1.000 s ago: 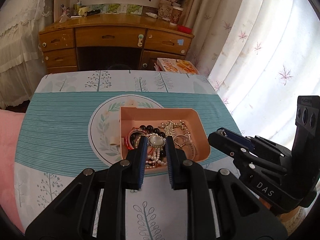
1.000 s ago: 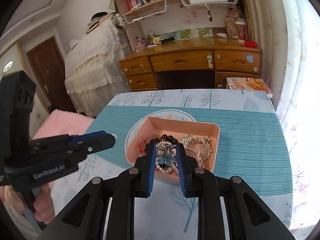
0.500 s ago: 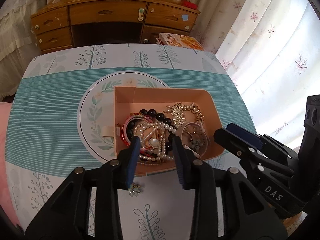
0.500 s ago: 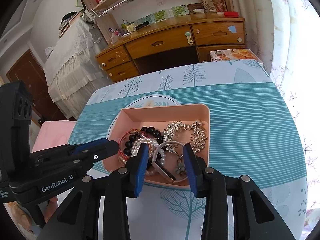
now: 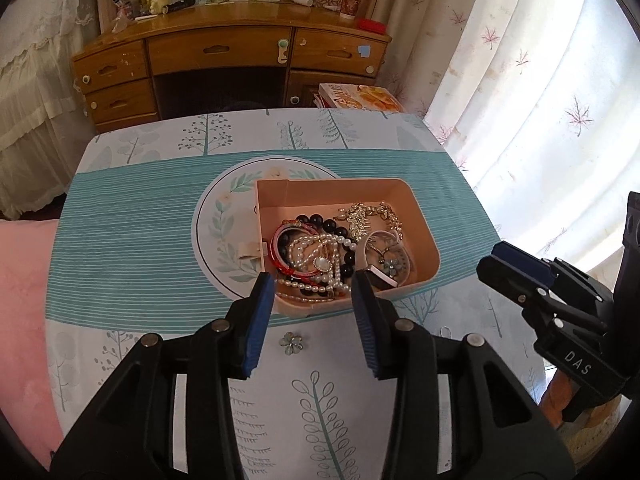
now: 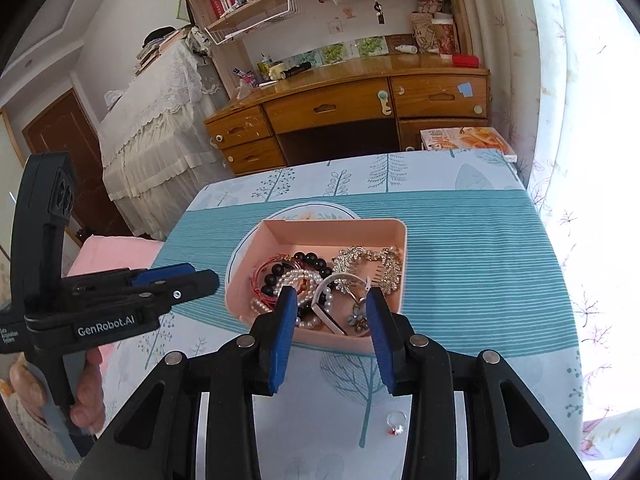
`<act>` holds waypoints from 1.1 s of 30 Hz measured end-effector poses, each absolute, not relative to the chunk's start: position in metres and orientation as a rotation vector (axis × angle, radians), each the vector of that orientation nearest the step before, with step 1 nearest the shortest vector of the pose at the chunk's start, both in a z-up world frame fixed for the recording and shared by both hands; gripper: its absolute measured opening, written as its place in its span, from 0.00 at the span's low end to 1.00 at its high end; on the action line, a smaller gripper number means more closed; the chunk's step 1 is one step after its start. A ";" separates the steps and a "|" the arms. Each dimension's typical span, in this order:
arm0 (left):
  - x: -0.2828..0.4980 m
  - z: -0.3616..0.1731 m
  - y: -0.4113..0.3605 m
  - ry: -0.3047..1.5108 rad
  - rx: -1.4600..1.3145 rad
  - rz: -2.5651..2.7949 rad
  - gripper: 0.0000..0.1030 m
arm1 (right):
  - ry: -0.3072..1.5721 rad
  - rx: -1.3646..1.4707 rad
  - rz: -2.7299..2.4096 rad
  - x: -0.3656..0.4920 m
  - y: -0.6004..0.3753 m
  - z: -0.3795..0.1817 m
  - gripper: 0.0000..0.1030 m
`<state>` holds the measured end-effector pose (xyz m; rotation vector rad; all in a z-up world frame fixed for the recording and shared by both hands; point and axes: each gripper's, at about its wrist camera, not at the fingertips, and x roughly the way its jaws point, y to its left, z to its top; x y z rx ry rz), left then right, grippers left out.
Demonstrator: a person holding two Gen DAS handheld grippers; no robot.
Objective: Organize jewelry
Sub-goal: 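Withdraw the left tool from the tray and lower it onto the green flower brooch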
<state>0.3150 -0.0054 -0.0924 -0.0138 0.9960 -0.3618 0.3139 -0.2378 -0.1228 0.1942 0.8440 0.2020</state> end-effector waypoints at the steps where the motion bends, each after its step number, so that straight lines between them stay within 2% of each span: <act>1: 0.310 -0.089 -0.005 0.989 -0.002 -0.362 0.36 | 0.840 0.191 0.203 0.309 -0.239 -0.119 0.35; 20: 0.208 -0.024 -0.023 0.846 0.143 -0.489 0.37 | 0.752 0.082 0.116 0.167 -0.282 -0.053 0.35; 28: 0.184 -0.031 -0.025 0.761 0.295 -0.560 0.40 | 0.755 0.089 0.125 0.128 -0.282 -0.051 0.35; 33: 0.181 -0.062 -0.023 0.703 0.449 -0.626 0.40 | 0.773 0.084 0.141 0.115 -0.268 -0.072 0.35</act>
